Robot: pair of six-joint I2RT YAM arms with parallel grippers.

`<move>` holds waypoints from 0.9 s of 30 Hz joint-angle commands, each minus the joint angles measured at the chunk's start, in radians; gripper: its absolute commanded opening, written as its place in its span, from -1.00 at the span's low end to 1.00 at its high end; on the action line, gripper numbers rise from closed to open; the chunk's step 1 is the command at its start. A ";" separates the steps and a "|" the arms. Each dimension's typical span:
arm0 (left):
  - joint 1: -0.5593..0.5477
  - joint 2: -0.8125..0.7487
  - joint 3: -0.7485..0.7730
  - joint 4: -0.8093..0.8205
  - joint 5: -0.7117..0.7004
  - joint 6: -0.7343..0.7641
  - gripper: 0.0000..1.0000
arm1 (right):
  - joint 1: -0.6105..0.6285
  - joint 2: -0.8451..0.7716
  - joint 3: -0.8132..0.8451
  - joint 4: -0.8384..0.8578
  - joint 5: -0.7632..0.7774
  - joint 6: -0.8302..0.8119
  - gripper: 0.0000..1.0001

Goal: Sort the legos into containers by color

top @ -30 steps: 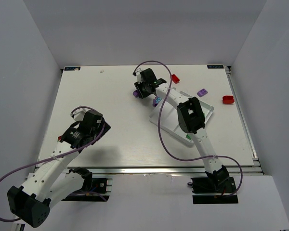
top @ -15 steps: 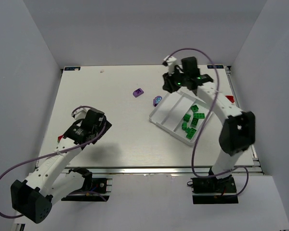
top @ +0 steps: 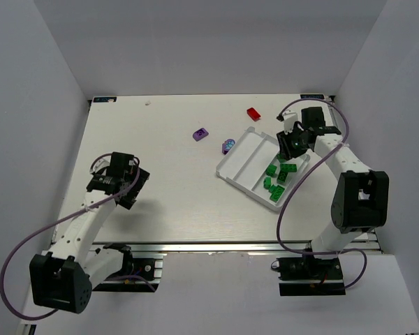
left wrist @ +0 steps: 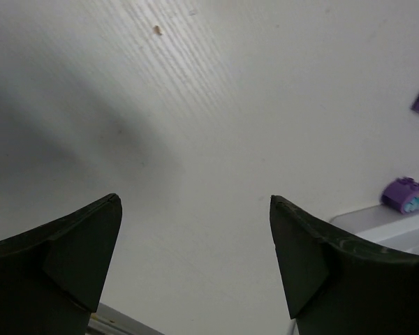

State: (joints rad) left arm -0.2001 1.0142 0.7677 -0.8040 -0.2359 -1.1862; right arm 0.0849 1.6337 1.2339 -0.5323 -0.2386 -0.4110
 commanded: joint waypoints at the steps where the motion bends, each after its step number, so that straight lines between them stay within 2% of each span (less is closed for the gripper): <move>1: 0.054 0.046 0.074 -0.084 0.027 0.002 0.94 | -0.005 0.050 0.045 -0.021 0.012 0.015 -0.83; 4: 0.085 0.075 0.105 -0.133 0.012 0.010 0.96 | -0.011 0.110 0.081 -0.044 0.007 0.018 -0.49; 5: 0.094 0.073 0.107 -0.138 0.012 0.008 0.96 | -0.013 0.123 0.087 -0.047 0.004 0.015 -0.33; 9: 0.136 0.072 0.107 -0.176 0.007 -0.012 0.96 | -0.017 0.156 0.108 -0.069 -0.014 -0.002 -0.13; 12: 0.166 0.110 0.131 -0.243 -0.031 -0.029 0.96 | -0.020 0.128 0.114 -0.067 -0.022 -0.028 0.26; 13: 0.177 0.127 0.143 -0.260 -0.061 -0.029 0.96 | -0.022 0.118 0.119 -0.066 -0.024 -0.041 0.56; 15: 0.186 0.164 0.182 -0.293 -0.089 -0.017 0.96 | -0.024 0.088 0.124 -0.069 -0.034 -0.086 0.78; 19: 0.199 0.285 0.254 -0.333 -0.169 0.005 0.96 | -0.030 0.043 0.157 -0.127 -0.128 -0.205 0.79; 23: 0.264 0.369 0.315 -0.409 -0.261 -0.012 0.96 | -0.031 -0.021 0.159 -0.170 -0.260 -0.320 0.79; 27: 0.341 0.397 0.323 -0.383 -0.266 -0.032 0.96 | -0.030 -0.078 0.133 -0.196 -0.395 -0.413 0.79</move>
State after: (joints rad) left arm 0.0978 1.4166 1.0588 -1.1568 -0.4301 -1.1889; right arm 0.0582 1.6001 1.3540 -0.6769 -0.4831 -0.7094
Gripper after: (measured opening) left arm 0.979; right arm 0.895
